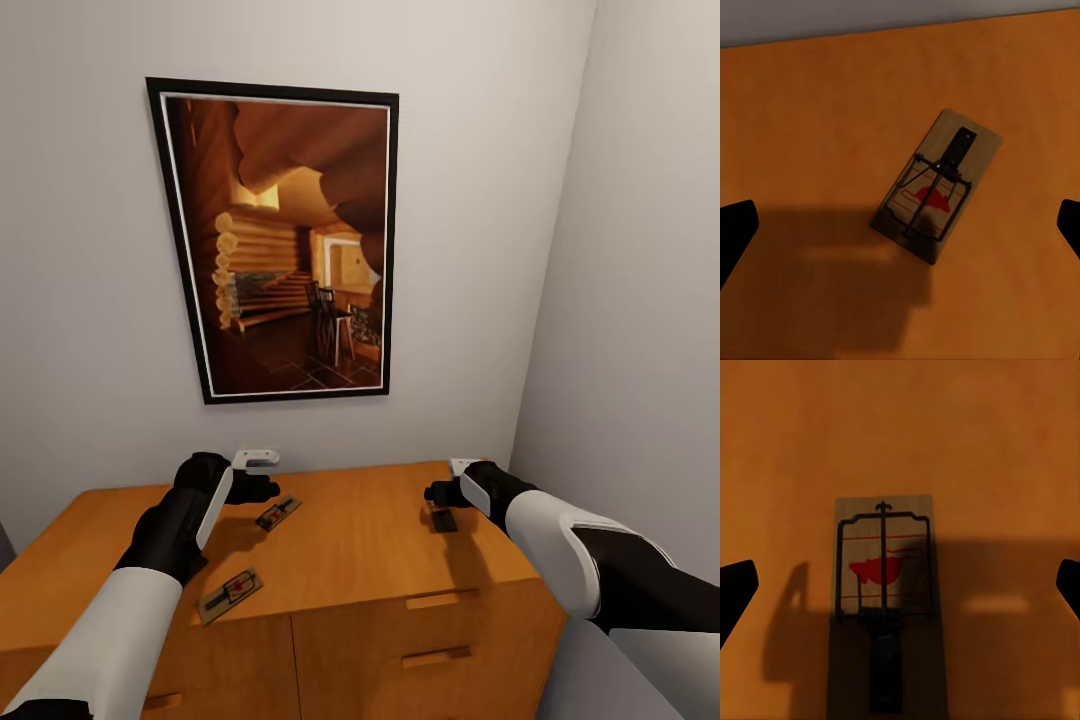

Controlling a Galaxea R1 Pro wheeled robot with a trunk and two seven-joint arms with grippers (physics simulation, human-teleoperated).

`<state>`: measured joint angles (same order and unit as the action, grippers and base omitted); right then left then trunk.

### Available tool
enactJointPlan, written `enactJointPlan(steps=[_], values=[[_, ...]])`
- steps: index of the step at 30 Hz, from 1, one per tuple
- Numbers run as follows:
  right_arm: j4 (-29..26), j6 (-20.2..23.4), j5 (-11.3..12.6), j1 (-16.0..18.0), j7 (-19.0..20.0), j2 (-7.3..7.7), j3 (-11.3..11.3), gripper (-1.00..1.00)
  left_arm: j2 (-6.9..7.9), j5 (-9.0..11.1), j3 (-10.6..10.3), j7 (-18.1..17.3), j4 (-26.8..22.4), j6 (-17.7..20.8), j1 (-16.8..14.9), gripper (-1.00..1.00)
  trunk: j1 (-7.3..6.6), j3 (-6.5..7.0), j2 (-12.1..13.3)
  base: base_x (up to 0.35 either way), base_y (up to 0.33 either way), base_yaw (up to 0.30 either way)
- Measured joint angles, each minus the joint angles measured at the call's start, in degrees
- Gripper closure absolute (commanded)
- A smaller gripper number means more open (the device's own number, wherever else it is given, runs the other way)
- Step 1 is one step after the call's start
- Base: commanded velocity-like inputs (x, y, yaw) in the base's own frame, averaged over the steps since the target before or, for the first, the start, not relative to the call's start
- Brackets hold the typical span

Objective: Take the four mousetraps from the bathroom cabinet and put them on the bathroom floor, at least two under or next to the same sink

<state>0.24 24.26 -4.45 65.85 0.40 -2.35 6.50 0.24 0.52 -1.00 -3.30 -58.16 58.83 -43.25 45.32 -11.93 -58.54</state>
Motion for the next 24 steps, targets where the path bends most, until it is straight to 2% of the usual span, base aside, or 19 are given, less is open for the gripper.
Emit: enactJointPlan(steps=[17, 24], values=[[0.00, -0.02, 0.00, 0.00, 0.00, -0.08, 0.00, -1.00, 0.00, 0.00, 0.00, 0.04, -0.07, 0.00, 0.00, -1.00, 0.01, 0.00, -0.02, 0.000, 0.000, 0.000], [0.00, -0.01, 0.00, 0.00, 0.00, -0.10, 0.00, -1.00, 0.00, 0.00, 0.00, 0.02, -0.07, 0.00, 0.01, -1.00, 1.54, -1.26, -2.81, 0.000, 0.000, 0.000]])
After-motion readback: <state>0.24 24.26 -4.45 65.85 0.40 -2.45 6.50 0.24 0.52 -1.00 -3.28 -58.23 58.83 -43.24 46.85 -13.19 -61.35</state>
